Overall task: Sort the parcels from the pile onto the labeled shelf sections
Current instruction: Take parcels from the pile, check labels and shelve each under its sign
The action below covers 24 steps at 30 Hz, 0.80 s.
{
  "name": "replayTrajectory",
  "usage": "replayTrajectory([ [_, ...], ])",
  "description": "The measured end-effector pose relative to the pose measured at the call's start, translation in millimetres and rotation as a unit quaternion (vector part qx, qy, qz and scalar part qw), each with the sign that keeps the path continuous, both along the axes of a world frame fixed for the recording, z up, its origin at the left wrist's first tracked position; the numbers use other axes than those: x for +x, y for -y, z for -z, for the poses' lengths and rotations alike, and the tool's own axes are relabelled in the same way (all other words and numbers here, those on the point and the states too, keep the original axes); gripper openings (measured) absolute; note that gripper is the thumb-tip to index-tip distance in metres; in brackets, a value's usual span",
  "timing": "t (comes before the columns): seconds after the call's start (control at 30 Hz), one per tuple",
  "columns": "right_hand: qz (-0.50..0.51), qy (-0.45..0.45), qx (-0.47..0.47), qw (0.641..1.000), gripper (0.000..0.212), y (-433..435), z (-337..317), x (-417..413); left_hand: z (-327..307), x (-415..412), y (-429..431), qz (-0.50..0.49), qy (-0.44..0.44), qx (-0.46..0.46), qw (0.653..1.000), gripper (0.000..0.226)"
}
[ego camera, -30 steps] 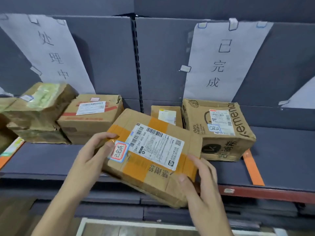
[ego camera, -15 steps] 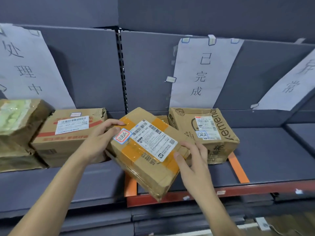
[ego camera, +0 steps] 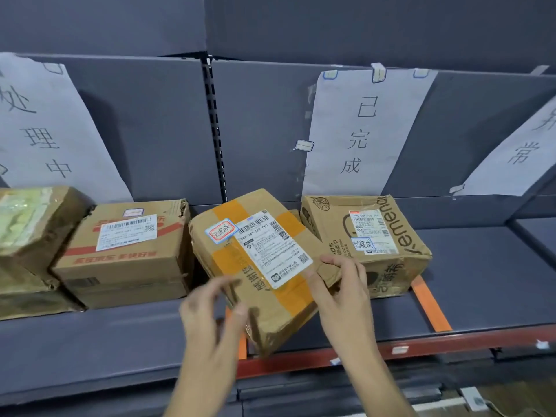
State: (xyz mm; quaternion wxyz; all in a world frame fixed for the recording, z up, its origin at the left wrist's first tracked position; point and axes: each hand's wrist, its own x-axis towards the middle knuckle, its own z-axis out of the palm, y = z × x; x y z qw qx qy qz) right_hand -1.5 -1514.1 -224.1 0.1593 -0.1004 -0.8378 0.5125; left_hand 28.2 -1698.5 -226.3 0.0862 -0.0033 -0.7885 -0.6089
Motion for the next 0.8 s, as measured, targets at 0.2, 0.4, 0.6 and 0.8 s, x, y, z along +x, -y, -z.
replayTrajectory([
  [0.2,-0.023,0.001,0.047,0.999,0.022,8,-2,-3,10,-23,-21,0.042,-0.010,-0.005,0.999,0.026],
  [0.4,-0.009,0.031,0.041,0.999,0.016,0,-5,-40,5,-81,-16,0.079,-0.013,-0.055,0.995,0.020],
  [0.6,-0.002,0.038,0.072,0.997,0.022,-4,-4,-48,6,-90,-13,0.100,-0.012,-0.075,0.992,0.022],
  [0.8,0.002,0.048,0.193,0.980,0.030,-5,-15,-47,-3,-92,-5,0.133,0.003,-0.125,0.983,0.025],
])
